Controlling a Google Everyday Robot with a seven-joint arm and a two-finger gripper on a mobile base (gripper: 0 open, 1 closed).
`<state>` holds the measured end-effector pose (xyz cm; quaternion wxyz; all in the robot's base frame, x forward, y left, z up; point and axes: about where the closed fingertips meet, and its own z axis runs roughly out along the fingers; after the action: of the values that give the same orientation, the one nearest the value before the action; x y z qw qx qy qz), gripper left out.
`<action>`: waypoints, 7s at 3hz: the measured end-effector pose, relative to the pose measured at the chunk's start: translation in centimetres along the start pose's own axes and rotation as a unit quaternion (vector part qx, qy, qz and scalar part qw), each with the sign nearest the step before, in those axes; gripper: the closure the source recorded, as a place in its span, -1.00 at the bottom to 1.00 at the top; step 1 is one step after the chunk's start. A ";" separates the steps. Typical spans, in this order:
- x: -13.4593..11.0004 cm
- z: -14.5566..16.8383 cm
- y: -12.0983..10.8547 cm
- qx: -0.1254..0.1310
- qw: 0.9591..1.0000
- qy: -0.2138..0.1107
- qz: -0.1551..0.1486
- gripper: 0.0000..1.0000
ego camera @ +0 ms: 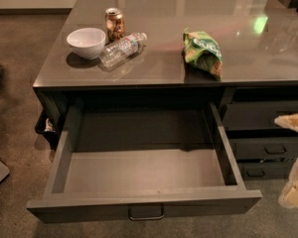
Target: Close top drawer
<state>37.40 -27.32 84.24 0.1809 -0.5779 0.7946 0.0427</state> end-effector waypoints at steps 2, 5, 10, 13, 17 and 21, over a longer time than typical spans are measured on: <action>5.9 4.9 4.0 -0.036 0.997 -0.058 0.027 -0.18; 7.4 13.3 7.6 -0.106 0.987 -0.117 -0.007 1.00; 4.2 19.2 5.6 -0.170 0.925 -0.325 0.095 1.00; 1.4 22.0 0.8 -0.146 0.934 -0.305 0.113 0.65; -3.8 24.7 -5.3 -0.117 0.937 -0.318 0.082 -1.00; -5.9 25.5 -7.1 -0.101 0.937 -0.326 0.070 -0.63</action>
Offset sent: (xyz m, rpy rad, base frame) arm -0.0654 -0.0366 -0.1099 0.2349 0.0740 -0.0048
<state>51.71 -17.25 63.55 0.3675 -0.4908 0.7220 0.3208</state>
